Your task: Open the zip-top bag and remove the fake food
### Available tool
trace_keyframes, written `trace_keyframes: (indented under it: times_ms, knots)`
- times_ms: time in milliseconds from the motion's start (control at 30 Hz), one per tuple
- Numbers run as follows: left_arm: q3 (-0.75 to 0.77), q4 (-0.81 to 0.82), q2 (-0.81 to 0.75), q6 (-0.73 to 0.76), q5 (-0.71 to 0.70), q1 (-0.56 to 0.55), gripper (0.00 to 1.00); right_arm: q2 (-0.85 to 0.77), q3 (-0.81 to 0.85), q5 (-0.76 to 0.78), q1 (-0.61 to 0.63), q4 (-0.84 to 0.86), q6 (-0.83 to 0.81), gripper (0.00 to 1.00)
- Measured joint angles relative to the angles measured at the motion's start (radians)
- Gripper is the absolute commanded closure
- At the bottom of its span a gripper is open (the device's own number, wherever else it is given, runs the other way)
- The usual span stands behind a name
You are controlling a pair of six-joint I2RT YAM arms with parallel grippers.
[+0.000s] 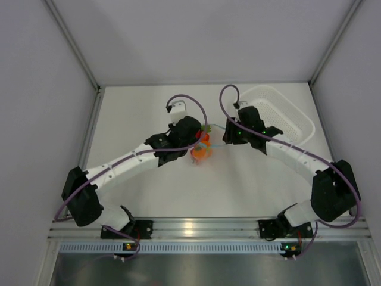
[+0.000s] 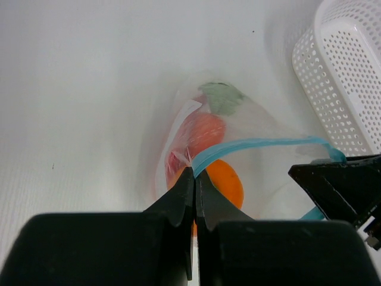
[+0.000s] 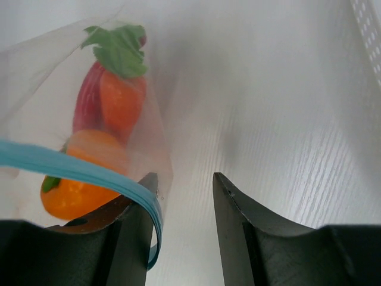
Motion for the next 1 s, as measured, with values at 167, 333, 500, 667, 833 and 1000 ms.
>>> trace_keyframes:
  times_ms: [167,333,500,667,833,1000]
  knots:
    - [0.03,-0.002,0.04,-0.026,-0.003,0.001,1.0,-0.045,0.064,-0.018,0.04,-0.07,-0.012,0.54]
    - [0.033,-0.008,0.066,-0.06,-0.003,-0.004,1.0,-0.095,0.121,0.0,0.111,-0.119,-0.015,0.54]
    - [0.033,-0.011,0.068,-0.114,-0.009,-0.01,1.0,-0.137,0.146,0.021,0.161,-0.12,0.003,0.55]
    - [0.032,-0.015,0.068,-0.195,-0.03,-0.011,1.0,-0.138,0.13,0.021,0.19,-0.07,0.085,0.57]
    - [-0.003,-0.015,0.04,-0.296,-0.062,-0.023,1.0,-0.064,0.119,0.021,0.192,0.014,0.189,0.56]
    - [-0.061,-0.015,-0.005,-0.393,-0.111,-0.04,1.0,0.041,0.106,0.035,0.217,0.077,0.286,0.54]
